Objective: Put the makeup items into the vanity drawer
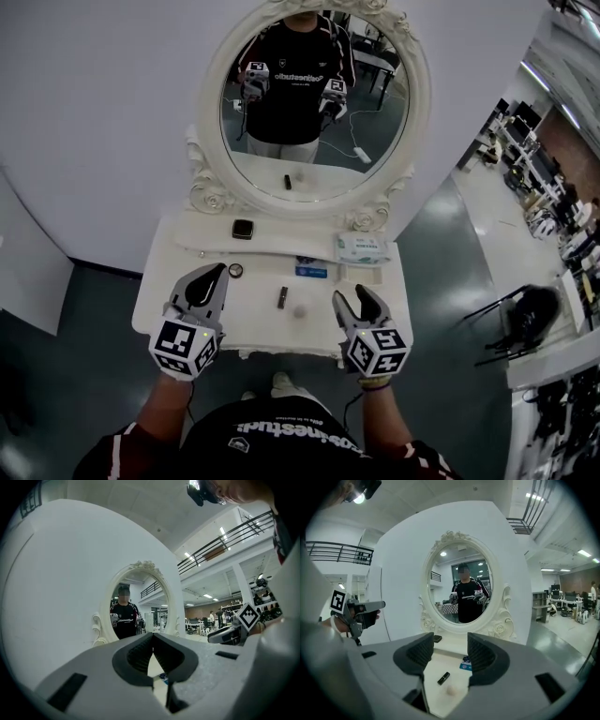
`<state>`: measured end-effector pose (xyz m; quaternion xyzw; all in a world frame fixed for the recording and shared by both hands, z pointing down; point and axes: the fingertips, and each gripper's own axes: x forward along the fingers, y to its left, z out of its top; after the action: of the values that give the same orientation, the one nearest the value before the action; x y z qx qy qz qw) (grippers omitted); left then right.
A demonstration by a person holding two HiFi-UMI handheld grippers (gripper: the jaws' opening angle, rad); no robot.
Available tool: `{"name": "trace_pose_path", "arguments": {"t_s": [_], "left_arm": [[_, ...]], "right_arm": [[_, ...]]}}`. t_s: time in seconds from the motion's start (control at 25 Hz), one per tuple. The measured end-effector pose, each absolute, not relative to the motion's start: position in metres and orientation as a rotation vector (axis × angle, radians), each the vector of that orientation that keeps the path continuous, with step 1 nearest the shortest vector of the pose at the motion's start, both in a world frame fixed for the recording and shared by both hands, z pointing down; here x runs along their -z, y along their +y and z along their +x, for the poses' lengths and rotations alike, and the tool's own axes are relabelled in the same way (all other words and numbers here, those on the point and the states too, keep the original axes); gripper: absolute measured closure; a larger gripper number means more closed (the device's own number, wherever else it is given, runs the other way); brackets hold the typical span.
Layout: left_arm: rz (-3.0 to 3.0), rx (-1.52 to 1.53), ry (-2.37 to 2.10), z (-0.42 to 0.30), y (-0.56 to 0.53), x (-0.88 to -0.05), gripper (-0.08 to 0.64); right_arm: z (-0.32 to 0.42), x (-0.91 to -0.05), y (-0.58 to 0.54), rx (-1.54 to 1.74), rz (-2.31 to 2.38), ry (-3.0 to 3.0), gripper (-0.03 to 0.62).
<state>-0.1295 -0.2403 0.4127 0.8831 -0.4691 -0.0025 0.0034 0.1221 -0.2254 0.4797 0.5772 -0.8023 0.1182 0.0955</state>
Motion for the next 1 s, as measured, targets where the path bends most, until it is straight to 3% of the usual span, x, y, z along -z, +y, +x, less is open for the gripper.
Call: {"name": "trace_pose_path", "arguments": {"t_s": [1.0], "left_arm": [[2.648, 0.014, -1.601, -0.132, -0.243, -0.413, 0.555]], "right_arm": [[0.104, -0.65, -0.266, -0.574, 1.276, -2.235, 0.383]]}}
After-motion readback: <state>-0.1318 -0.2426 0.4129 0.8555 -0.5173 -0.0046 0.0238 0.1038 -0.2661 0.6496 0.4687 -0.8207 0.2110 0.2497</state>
